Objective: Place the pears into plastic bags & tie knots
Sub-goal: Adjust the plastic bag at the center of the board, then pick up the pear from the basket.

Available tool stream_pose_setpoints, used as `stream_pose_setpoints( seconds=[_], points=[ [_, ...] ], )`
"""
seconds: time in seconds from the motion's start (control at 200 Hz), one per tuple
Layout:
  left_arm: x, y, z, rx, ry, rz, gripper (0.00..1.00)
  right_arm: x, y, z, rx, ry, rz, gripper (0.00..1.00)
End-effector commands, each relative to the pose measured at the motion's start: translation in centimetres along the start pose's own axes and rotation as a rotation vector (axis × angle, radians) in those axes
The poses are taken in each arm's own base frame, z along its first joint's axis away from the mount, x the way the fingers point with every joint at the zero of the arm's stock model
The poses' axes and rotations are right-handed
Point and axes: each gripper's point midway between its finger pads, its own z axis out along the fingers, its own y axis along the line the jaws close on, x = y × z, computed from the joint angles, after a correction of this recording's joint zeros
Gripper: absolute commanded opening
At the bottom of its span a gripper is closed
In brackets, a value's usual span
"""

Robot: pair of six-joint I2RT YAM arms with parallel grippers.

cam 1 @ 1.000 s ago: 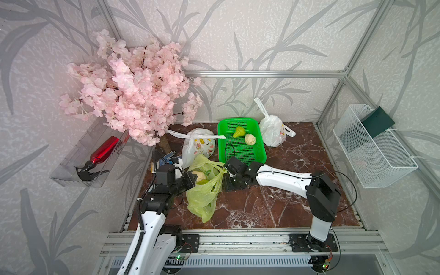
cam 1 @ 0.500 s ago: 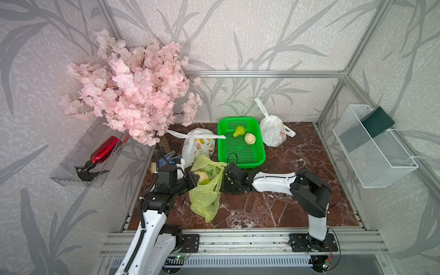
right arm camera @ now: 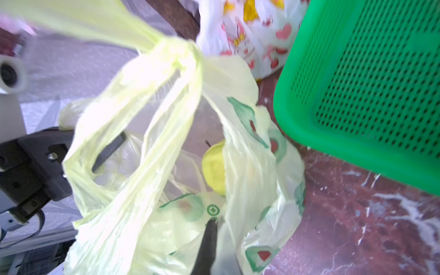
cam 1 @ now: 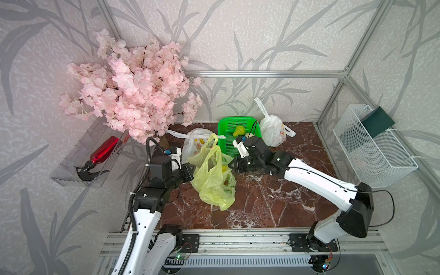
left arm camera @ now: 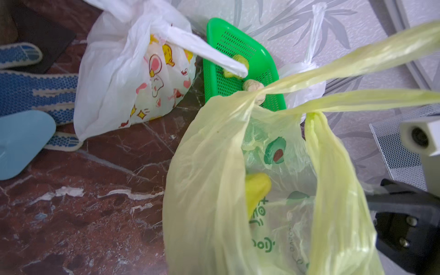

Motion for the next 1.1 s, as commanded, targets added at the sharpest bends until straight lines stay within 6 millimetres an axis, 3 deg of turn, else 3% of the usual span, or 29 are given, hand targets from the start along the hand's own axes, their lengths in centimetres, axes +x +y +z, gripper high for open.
stream_pose_setpoints(
  seconds=[0.0,0.05,0.19,0.265,0.31,0.415,0.49,0.545,0.79,0.935,1.095],
  points=[
    [-0.2,-0.7,-0.4,0.016,0.002,0.028,0.0,1.7,-2.7,0.4,0.061,0.11,-0.048,0.0],
    [0.4,-0.2,0.3,0.017,0.012,0.015,0.0,1.2,-2.8,0.8,0.036,0.083,-0.028,0.0],
    [3.1,2.3,2.5,-0.012,0.049,-0.026,0.0,0.4,-6.6,1.1,0.052,0.081,0.069,0.0],
    [4.1,2.8,3.1,-0.018,0.082,-0.035,0.0,-0.6,-7.6,0.2,0.019,0.062,0.11,0.27],
    [4.5,2.9,3.3,-0.012,0.094,-0.042,0.0,-1.4,-8.6,-0.4,0.027,0.045,0.12,0.39],
    [4.5,2.7,3.6,0.005,0.097,-0.042,0.0,-3.1,-13.3,-1.0,0.177,0.011,0.136,0.52],
    [4.3,2.2,3.8,0.039,0.084,-0.039,0.0,-4.1,-17.3,-0.3,0.336,0.012,0.128,0.63],
    [4.2,1.3,4.0,0.093,0.077,-0.044,0.0,-4.7,-19.8,1.5,0.42,0.034,0.105,0.69],
    [4.9,-1.0,4.7,0.216,0.086,0.014,0.0,-10.2,-26.6,6.4,0.707,0.015,-0.032,0.79],
    [5.7,-1.1,5.0,0.229,0.105,0.026,0.0,-11.2,-29.8,8.3,0.85,0.08,-0.094,0.8],
    [6.0,-0.9,5.4,0.227,0.113,0.018,0.0,-11.6,-32.1,11.1,0.932,0.12,-0.17,0.8]
  ],
)
